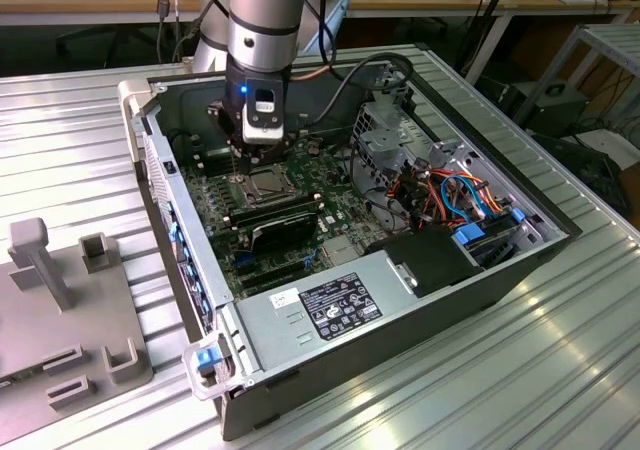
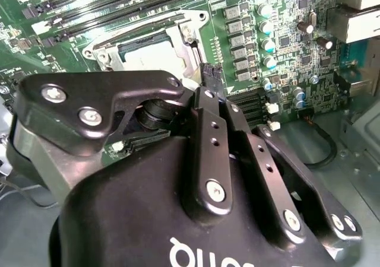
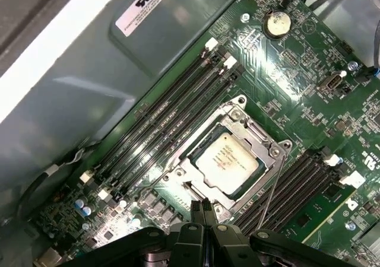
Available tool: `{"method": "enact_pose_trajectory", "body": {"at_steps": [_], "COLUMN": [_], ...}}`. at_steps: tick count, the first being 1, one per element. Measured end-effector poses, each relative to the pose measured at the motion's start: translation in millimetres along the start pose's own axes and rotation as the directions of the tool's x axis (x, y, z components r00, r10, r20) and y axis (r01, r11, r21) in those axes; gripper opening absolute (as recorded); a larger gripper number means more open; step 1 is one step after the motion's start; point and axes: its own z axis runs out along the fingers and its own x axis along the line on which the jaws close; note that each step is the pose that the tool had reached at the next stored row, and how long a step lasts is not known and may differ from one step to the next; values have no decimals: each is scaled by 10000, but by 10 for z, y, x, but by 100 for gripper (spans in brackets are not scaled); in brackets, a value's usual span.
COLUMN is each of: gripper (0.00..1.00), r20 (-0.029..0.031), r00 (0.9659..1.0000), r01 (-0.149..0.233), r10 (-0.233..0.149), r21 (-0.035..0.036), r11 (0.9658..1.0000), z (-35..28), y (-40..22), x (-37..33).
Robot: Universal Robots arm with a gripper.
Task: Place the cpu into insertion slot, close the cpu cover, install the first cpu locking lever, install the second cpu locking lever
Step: 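Install the first cpu locking lever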
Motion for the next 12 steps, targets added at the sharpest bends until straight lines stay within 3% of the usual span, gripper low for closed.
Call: {"method": "enact_pose_trajectory", "body": {"at_steps": [9,11,12], "gripper": [11,11,11], "r20": [4,12,21], "r00": [9999,9990,9970], "r01": [155,444,774], "r10": [-155,-444,-774], "r21": [2,7,9], "r11": [9999,9990,9970], "z": [-50,-51,-50], "y": [-2,-3,-3], "x": [0,0,0]}}
